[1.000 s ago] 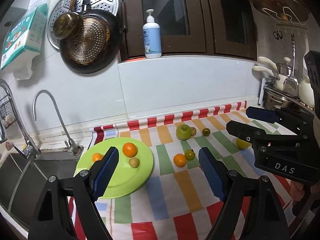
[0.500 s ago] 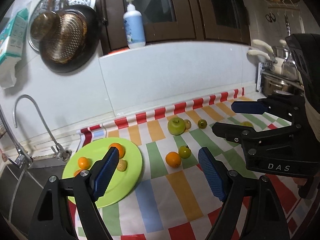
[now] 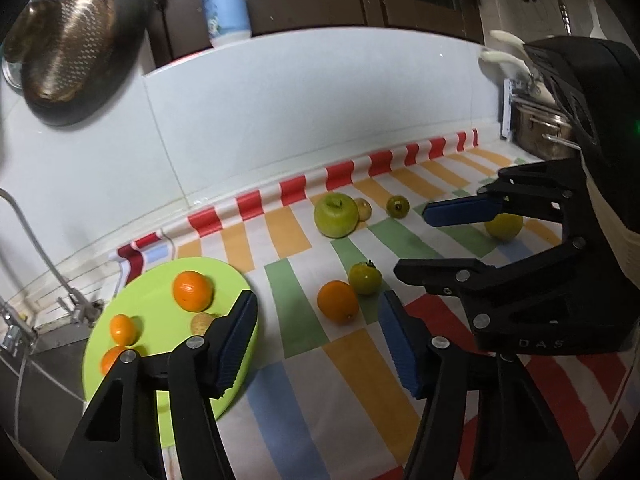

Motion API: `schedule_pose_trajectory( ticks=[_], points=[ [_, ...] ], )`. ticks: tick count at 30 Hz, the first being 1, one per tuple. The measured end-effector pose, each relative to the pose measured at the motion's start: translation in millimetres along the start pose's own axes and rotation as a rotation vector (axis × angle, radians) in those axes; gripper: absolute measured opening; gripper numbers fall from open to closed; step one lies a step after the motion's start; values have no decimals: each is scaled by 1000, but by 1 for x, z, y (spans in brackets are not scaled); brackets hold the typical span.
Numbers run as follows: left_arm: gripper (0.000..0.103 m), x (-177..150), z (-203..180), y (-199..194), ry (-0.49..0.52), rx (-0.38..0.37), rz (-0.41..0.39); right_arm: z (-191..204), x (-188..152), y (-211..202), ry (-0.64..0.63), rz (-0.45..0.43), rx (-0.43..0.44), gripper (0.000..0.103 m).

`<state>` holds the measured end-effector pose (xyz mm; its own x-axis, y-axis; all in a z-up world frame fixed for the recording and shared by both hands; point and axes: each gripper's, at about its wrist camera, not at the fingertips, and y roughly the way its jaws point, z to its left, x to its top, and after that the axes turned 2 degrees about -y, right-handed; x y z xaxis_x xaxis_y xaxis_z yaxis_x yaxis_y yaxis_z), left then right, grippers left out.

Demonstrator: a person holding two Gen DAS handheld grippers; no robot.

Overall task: Organize fruits
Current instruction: 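Move the left tool to a large orange while the right tool reaches a small green fruit, then close the left tool on the orange while the right tool grips the green fruit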

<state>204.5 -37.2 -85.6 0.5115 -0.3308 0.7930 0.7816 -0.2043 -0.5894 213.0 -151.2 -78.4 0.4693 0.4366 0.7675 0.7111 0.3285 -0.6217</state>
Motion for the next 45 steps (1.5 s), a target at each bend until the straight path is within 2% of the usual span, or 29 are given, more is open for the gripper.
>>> schedule_pose_trajectory(
  ticks=[4, 9, 16, 20, 24, 29, 36, 45],
  points=[
    [53, -5, 4, 18, 18, -38, 37, -3, 0, 16, -12, 27, 16, 45],
    [53, -7, 5, 34, 23, -87, 72, -3, 0, 35, -26, 55, 45, 41],
    [53, -6, 4, 52, 68, -129, 110, -1, -1, 54, -51, 94, 77, 41],
    [53, -3, 5, 60, 88, -134, 124, -2, 3, 63, -50, 108, 92, 37],
    [53, 0, 8, 64, 70, -150, 138, -6, 5, 69, -31, 109, 96, 37],
    [50, 2, 10, 72, 45, -165, 158, -13, 3, 79, 22, 143, 131, 30],
    [36, 5, 7, 77, 34, -184, 171, -22, -3, 68, 88, 135, 95, 29],
    [36, 9, 8, 66, -37, -161, 169, -28, -6, 45, 159, 103, 49, 29]
  ],
)
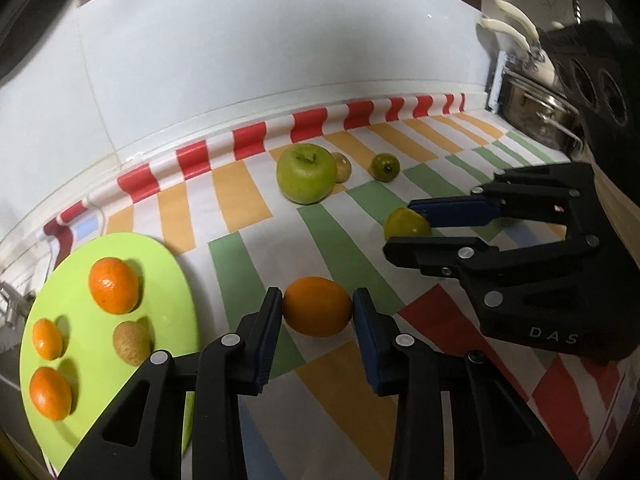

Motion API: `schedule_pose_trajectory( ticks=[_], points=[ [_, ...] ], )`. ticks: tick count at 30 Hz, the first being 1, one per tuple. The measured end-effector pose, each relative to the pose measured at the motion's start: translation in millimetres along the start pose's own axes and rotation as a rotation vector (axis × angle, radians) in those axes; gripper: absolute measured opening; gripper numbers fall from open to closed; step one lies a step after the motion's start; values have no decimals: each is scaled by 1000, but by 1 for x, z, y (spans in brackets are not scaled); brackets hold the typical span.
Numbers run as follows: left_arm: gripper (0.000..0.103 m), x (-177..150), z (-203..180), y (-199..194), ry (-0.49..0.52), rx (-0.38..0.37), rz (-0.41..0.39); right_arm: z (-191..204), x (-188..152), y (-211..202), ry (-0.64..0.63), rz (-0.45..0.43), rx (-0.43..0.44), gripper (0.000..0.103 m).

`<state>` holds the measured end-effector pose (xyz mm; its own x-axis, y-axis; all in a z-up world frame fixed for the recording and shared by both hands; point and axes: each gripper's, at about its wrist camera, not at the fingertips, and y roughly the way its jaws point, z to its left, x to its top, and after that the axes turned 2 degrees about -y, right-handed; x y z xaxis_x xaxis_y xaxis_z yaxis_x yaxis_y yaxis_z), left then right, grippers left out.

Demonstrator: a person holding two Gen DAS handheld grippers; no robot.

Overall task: Organize fruits
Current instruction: 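Close the left tool on the orange while the right tool grips the green fruit, then lift and carry the orange and green fruit over the green plate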

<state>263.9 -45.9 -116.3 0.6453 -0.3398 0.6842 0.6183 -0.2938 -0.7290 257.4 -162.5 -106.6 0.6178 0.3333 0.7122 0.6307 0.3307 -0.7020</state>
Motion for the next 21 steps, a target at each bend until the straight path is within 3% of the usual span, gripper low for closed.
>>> schedule_pose_trajectory(
  ticks=[21],
  points=[
    [36, -14, 5, -92, -189, 101, -120, 28, 6, -69, 54, -132, -13, 29]
  ],
)
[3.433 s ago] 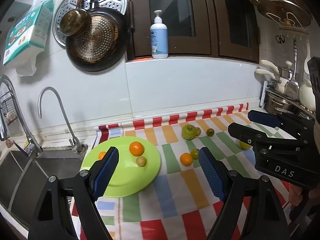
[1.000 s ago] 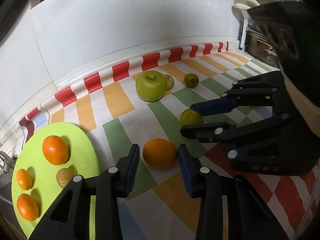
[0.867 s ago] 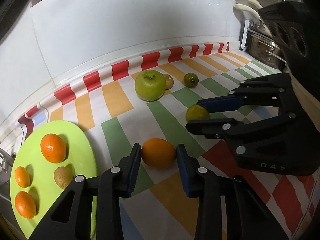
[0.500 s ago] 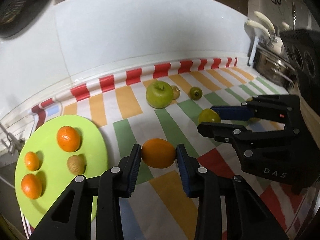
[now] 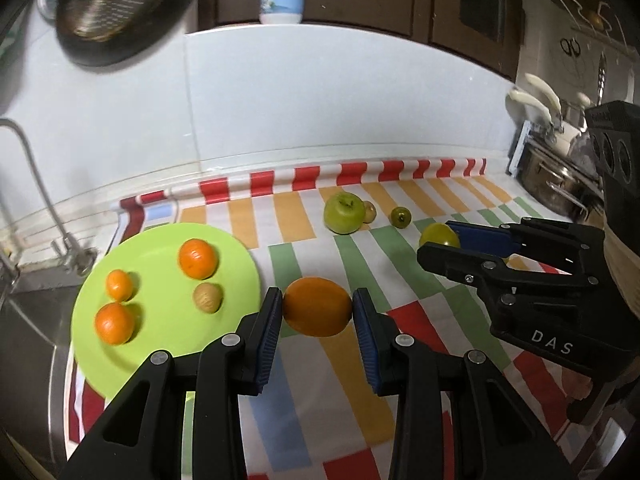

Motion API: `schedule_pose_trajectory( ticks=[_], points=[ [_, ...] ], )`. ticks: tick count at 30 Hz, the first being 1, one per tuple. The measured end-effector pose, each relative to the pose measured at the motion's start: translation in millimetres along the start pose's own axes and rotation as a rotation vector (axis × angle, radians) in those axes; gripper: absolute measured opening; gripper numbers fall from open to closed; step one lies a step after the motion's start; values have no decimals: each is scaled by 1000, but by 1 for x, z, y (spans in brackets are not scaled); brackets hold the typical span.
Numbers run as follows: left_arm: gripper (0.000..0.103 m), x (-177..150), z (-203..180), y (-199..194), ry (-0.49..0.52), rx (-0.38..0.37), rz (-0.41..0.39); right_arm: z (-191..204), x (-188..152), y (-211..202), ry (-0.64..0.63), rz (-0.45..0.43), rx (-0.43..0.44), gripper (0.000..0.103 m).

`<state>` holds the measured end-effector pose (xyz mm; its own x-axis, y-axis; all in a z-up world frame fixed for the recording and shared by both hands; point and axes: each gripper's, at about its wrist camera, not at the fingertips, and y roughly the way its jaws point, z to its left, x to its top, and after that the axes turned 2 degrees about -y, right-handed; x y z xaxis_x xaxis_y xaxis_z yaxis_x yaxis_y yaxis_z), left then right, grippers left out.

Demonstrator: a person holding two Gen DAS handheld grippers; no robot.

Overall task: Organize fruits
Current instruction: 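Lift and carry the orange and green fruit over the green plate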

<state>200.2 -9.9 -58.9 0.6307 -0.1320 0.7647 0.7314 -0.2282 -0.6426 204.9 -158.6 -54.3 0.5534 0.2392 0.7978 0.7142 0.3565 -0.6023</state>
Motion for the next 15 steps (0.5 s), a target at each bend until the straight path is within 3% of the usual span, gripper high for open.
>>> schedule_pose_trajectory(
  ticks=[15],
  points=[
    [36, -17, 21, -56, -47, 82, -60, 42, 3, -32, -30, -55, 23, 30]
  ],
)
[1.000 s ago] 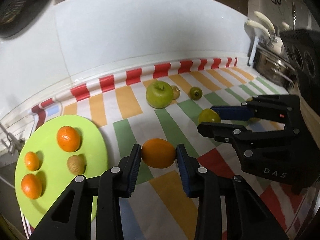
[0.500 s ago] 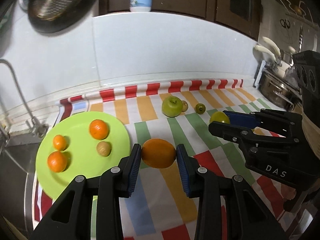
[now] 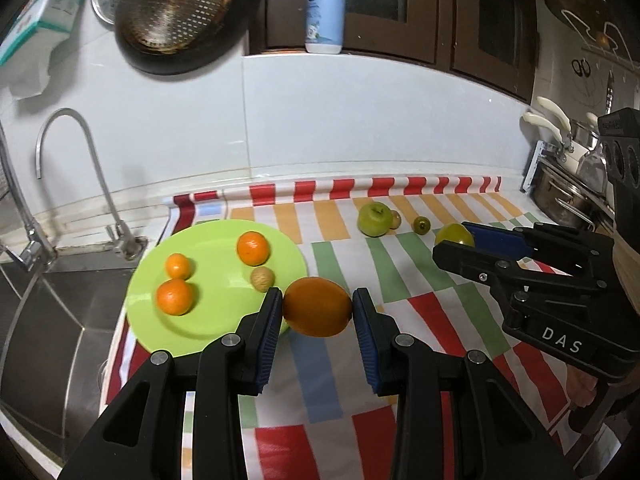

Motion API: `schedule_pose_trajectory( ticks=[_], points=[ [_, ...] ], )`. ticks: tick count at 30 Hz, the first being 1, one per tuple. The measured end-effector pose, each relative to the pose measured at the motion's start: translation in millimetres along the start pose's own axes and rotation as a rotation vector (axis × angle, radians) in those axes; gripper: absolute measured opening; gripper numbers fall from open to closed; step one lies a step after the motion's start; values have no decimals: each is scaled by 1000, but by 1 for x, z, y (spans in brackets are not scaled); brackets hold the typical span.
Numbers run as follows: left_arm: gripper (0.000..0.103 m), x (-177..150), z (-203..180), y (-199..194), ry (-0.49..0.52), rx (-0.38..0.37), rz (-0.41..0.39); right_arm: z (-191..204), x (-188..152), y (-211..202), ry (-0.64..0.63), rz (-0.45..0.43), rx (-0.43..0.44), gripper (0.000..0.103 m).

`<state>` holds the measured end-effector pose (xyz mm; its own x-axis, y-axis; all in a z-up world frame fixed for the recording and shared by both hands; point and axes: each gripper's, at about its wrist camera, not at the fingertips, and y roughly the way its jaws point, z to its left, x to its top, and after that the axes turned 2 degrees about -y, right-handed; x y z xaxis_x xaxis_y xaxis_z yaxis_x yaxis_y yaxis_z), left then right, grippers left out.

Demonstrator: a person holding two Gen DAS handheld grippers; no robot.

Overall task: Organize fruits
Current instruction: 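Lift and carry the orange and green fruit over the green plate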

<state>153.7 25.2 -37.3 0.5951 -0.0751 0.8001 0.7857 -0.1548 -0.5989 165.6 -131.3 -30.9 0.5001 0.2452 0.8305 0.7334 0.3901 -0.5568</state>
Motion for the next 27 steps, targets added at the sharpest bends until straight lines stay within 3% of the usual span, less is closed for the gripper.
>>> schedule_pose_trajectory(
  ticks=[15, 27],
  points=[
    [36, -8, 35, -35, 0, 51, -41, 50, 6, -6, -15, -29, 25, 30],
    [36, -5, 75, -41, 10, 71, -58, 84, 20, 9, -16, -46, 28, 29]
  ],
)
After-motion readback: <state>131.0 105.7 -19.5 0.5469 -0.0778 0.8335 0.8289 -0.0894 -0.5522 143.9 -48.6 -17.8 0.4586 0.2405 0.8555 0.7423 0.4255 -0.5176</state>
